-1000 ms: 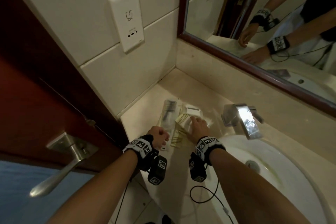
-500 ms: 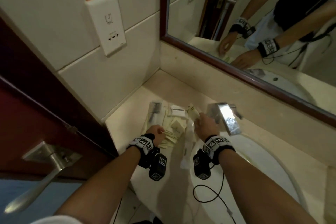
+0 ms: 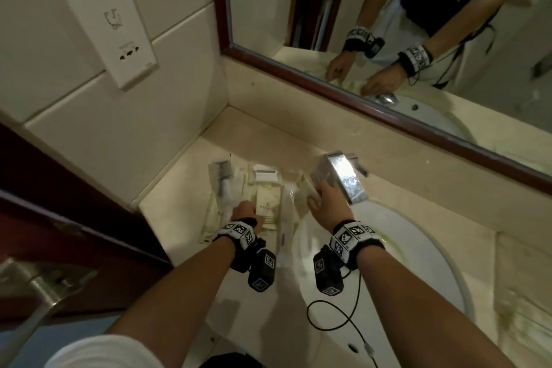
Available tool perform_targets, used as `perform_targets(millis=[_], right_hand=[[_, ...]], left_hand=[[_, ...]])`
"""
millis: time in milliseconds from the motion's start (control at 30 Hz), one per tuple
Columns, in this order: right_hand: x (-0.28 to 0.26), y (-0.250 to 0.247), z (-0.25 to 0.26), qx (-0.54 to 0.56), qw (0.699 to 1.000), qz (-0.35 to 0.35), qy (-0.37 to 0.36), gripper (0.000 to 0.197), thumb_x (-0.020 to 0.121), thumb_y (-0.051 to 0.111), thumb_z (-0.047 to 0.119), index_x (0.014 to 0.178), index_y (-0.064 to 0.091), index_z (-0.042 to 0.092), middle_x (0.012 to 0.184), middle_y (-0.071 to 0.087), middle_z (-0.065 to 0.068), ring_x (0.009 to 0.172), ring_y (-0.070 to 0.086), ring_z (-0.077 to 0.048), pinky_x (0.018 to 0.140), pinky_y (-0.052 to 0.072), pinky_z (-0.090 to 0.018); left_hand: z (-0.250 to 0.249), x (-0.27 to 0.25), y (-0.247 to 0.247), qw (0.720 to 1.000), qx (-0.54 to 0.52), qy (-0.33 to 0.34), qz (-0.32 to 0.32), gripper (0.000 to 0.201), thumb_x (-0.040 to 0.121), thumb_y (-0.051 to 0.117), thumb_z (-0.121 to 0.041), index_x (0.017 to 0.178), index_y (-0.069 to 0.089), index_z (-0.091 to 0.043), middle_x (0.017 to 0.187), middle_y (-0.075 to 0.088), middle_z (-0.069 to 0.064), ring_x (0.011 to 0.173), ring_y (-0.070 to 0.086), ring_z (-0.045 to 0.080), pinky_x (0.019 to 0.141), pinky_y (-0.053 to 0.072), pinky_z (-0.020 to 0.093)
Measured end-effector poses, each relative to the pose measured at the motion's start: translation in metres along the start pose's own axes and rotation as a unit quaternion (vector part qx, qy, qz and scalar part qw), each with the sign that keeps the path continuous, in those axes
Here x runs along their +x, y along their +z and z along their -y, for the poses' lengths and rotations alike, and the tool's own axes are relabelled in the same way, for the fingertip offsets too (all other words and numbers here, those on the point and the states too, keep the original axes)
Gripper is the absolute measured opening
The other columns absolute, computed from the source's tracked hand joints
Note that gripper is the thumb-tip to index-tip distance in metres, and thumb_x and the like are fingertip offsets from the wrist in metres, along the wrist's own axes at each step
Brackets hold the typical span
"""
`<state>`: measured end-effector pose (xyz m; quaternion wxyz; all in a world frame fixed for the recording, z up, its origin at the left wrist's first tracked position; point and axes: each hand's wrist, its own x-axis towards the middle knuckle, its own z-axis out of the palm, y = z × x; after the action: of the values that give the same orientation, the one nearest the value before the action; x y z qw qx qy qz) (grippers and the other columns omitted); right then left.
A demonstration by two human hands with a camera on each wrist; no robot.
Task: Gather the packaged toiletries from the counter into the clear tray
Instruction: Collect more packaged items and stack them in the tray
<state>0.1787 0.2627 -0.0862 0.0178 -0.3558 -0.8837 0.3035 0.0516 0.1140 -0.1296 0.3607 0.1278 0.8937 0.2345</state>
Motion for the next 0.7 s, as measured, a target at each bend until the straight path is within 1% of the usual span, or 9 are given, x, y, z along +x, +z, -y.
perform_targets(millis=[100, 133, 167, 233, 333, 433, 533, 600, 700], right_hand=[[0.000, -0.002, 0.000, 0.002, 1.000, 0.013, 0.028, 0.012, 0.090, 0.052, 0.017, 0.096, 0.048, 0.008, 0.080, 0.052, -0.004, 0.074, 0.051, -0.024, 0.067, 0.040, -0.030], [0.000, -0.003, 0.002, 0.005, 1.000, 0.018, 0.024, 0.010, 0.090, 0.053, 0.016, 0.093, 0.045, 0.010, 0.080, 0.050, -0.003, 0.075, 0.051, -0.023, 0.067, 0.039, -0.030], [-0.001, -0.003, 0.004, 0.007, 0.999, 0.025, 0.020, 0.011, 0.089, 0.053, 0.015, 0.091, 0.043, 0.012, 0.079, 0.050, -0.003, 0.076, 0.051, -0.024, 0.068, 0.040, -0.031], [-0.001, -0.003, 0.007, 0.008, 0.999, 0.035, 0.015, 0.015, 0.087, 0.055, 0.015, 0.088, 0.040, 0.014, 0.080, 0.051, -0.005, 0.077, 0.051, -0.025, 0.069, 0.043, -0.033], [-0.005, -0.005, 0.011, 0.019, 0.999, 0.036, 0.006, 0.016, 0.087, 0.055, 0.013, 0.089, 0.040, 0.015, 0.082, 0.052, -0.006, 0.079, 0.052, -0.026, 0.070, 0.042, -0.033], [-0.011, -0.010, 0.012, 0.020, 0.999, 0.029, -0.010, 0.017, 0.088, 0.056, 0.015, 0.102, 0.046, 0.014, 0.091, 0.057, -0.005, 0.088, 0.057, -0.028, 0.074, 0.045, -0.033], [-0.016, -0.018, 0.009, 0.027, 0.999, 0.030, -0.018, 0.036, 0.090, 0.056, 0.019, 0.125, 0.047, 0.013, 0.114, 0.060, -0.009, 0.096, 0.062, -0.028, 0.085, 0.053, -0.041], [-0.021, -0.027, 0.004, 0.043, 0.998, 0.034, -0.017, 0.040, 0.093, 0.055, 0.024, 0.131, 0.046, 0.017, 0.123, 0.058, -0.008, 0.079, 0.068, -0.023, 0.069, 0.058, -0.037], [-0.031, -0.043, -0.005, 0.055, 0.998, 0.025, -0.007, 0.046, 0.094, 0.055, 0.024, 0.139, 0.044, 0.024, 0.124, 0.059, -0.007, 0.046, 0.062, -0.007, 0.043, 0.047, -0.019]], left_hand=[[0.006, 0.002, -0.009, 0.998, -0.053, -0.006, 0.023, 0.018, 0.081, 0.067, -0.017, 0.068, 0.059, -0.008, 0.069, 0.057, 0.010, 0.076, 0.055, 0.023, 0.066, 0.044, 0.029], [0.008, 0.003, -0.013, 0.997, -0.075, -0.001, 0.028, 0.016, 0.081, 0.069, -0.017, 0.070, 0.061, -0.008, 0.070, 0.058, 0.008, 0.079, 0.057, 0.025, 0.068, 0.047, 0.031], [0.010, 0.002, -0.019, 0.995, -0.096, 0.001, 0.033, 0.012, 0.080, 0.070, -0.017, 0.081, 0.064, -0.007, 0.079, 0.061, 0.009, 0.085, 0.060, 0.027, 0.074, 0.050, 0.032], [0.015, 0.005, -0.027, 0.991, -0.132, -0.009, 0.028, 0.036, 0.079, 0.073, -0.019, 0.109, 0.063, -0.001, 0.105, 0.066, 0.013, 0.100, 0.063, 0.034, 0.085, 0.053, 0.034], [0.018, -0.001, -0.043, 0.990, -0.141, -0.011, 0.004, 0.040, 0.080, 0.073, -0.021, 0.113, 0.063, -0.001, 0.112, 0.067, 0.018, 0.101, 0.064, 0.036, 0.088, 0.054, 0.038], [0.019, -0.009, -0.051, 0.988, -0.150, -0.005, -0.021, 0.041, 0.082, 0.071, -0.020, 0.116, 0.060, 0.001, 0.111, 0.066, 0.018, 0.095, 0.064, 0.034, 0.087, 0.052, 0.036], [0.015, -0.018, -0.051, 0.986, -0.161, 0.000, -0.028, 0.043, 0.081, 0.073, -0.021, 0.117, 0.060, 0.000, 0.111, 0.067, 0.020, 0.085, 0.062, 0.031, 0.084, 0.052, 0.037], [0.008, -0.025, -0.049, 0.987, -0.158, 0.010, -0.026, 0.042, 0.081, 0.072, -0.020, 0.116, 0.060, 0.000, 0.109, 0.067, 0.021, 0.082, 0.059, 0.028, 0.083, 0.052, 0.036], [-0.008, -0.037, -0.043, 0.986, -0.165, 0.021, -0.015, 0.049, 0.082, 0.071, -0.020, 0.122, 0.056, 0.003, 0.102, 0.066, 0.021, 0.079, 0.060, 0.028, 0.079, 0.053, 0.039]])
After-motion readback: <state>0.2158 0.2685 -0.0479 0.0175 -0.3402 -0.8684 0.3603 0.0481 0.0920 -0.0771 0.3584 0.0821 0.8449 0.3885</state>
